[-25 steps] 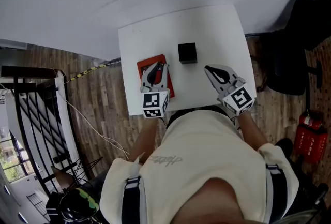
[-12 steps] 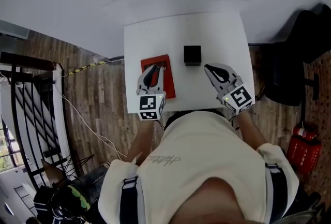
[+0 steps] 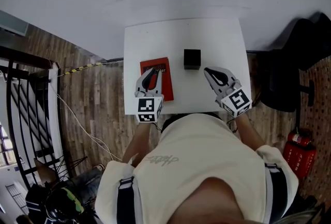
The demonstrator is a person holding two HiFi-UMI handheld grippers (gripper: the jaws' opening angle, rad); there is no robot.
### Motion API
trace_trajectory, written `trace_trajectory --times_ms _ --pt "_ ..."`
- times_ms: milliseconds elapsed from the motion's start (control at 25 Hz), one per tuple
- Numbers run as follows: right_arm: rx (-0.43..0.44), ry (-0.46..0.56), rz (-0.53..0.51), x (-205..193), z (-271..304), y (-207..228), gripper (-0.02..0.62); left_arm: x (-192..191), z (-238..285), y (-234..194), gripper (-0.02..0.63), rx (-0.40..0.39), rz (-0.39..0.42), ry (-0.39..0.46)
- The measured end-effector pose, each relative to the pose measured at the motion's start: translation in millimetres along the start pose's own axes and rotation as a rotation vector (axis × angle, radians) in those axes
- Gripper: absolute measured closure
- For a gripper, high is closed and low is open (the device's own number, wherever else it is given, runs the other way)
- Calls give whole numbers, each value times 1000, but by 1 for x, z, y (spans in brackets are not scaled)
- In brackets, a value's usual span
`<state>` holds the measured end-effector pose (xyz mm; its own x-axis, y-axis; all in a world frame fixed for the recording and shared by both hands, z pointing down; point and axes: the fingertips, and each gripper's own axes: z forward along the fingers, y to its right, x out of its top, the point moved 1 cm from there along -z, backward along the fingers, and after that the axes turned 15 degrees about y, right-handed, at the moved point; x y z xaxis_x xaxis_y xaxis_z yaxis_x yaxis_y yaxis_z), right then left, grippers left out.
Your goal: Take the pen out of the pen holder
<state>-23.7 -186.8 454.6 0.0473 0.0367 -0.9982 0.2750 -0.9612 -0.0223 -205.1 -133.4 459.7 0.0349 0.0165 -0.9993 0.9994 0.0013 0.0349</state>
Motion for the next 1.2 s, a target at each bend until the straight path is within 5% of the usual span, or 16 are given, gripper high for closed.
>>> trace_trajectory --times_ms 1200 --pt "-71 47 27 3 -7 7 588 -3 3 0 528 -36 3 -2"
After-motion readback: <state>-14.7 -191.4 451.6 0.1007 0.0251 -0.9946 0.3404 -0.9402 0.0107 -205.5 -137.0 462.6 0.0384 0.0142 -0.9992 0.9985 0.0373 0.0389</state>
